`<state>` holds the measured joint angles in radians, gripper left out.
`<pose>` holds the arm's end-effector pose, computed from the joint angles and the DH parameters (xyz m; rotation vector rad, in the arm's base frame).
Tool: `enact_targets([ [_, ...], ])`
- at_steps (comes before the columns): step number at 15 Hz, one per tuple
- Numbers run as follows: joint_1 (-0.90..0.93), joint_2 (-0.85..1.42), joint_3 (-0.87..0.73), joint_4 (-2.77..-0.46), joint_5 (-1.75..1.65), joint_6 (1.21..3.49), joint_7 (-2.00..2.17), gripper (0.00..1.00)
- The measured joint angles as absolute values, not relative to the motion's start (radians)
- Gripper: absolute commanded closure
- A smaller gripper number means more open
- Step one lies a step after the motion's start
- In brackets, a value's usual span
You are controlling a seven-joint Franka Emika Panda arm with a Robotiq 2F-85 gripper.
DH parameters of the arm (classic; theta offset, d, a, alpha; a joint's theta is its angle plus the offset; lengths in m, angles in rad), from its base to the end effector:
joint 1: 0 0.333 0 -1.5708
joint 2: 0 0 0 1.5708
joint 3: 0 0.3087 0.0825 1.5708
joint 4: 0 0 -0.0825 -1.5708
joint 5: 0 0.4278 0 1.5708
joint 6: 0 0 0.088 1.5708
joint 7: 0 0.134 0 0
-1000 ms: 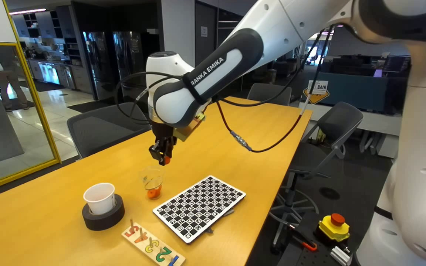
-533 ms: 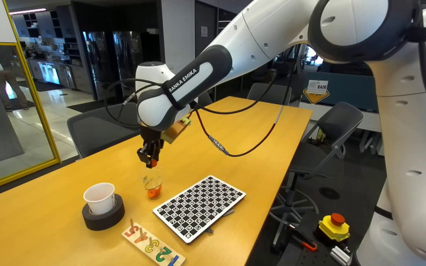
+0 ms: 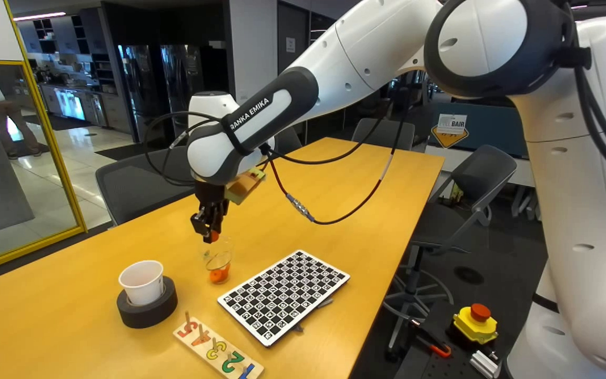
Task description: Pick up all the orange objects from the checkers board and the table, and put them in two cups
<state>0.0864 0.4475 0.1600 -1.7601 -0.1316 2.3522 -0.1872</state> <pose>0.6891 0.1619 0.2712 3.0086 0.7658 0.2376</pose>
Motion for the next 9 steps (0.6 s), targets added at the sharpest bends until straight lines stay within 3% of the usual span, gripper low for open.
enact_targets([
  [3, 0.086, 0.450, 0.160, -1.749, -0.129, 2.316, -0.194, 0.77],
  [4, 0.086, 0.450, 0.160, -1.746, -0.127, 2.306, -0.196, 0.33],
  [6, 0.086, 0.452, 0.160, -1.742, -0.126, 2.294, -0.199, 0.27],
  [9, 0.086, 0.456, 0.160, -1.735, -0.126, 2.282, -0.200, 0.05],
])
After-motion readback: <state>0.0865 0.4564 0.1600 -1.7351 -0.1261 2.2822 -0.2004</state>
